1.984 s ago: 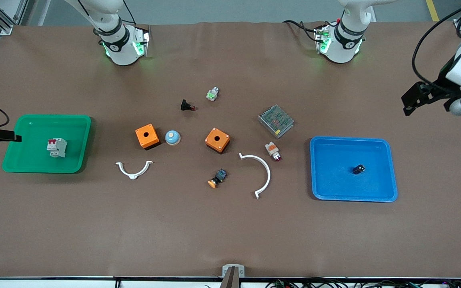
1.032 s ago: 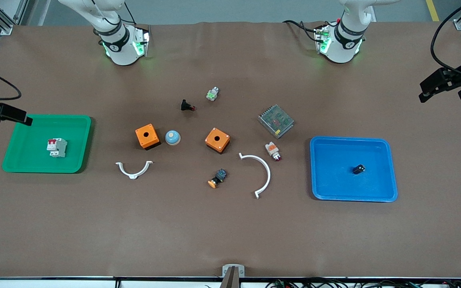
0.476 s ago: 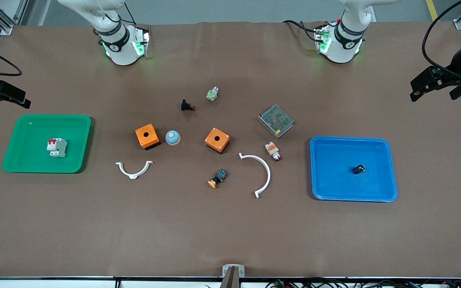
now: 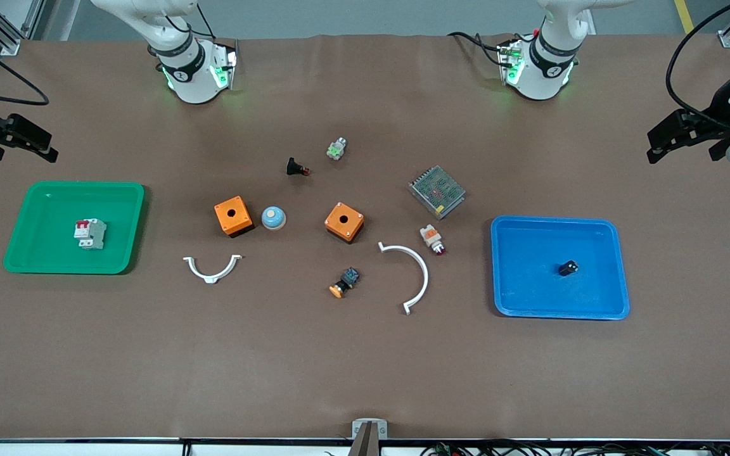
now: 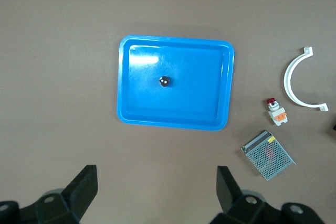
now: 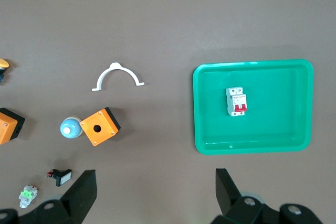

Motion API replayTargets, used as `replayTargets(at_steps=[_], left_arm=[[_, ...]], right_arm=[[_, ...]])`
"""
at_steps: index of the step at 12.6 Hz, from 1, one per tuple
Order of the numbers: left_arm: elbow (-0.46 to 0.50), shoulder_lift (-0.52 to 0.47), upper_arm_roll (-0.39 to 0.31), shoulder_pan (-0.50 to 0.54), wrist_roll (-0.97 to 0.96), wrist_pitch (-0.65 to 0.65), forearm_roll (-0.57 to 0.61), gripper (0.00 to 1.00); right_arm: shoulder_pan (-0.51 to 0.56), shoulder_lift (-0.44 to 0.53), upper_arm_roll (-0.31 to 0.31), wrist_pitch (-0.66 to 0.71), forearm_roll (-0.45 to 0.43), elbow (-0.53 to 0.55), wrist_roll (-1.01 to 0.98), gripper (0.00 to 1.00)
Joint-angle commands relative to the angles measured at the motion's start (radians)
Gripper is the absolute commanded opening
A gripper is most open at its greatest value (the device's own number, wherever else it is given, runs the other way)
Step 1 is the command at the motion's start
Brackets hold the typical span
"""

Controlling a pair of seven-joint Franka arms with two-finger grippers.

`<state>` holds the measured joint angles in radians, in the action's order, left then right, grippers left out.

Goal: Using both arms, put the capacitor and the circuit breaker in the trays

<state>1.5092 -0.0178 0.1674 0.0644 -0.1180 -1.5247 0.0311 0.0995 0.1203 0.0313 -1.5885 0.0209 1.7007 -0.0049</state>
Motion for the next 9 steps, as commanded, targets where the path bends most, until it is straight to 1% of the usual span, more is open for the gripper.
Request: replayTargets(at_steps=[1, 9], left_arm=[[-0.004, -0.004, 0.001, 0.000, 0.004, 0.006, -0.007, 1.00], [-0.007, -0.004, 0.000, 0.000, 0.003, 0.006, -0.005, 1.00]], right_arm=[[-0.009, 0.015, -0.005, -0.010, 0.002, -0.004, 0.005, 1.00], [-0.011, -0.007, -0.005, -0.011, 0.005, -0.012, 0.005, 1.00]])
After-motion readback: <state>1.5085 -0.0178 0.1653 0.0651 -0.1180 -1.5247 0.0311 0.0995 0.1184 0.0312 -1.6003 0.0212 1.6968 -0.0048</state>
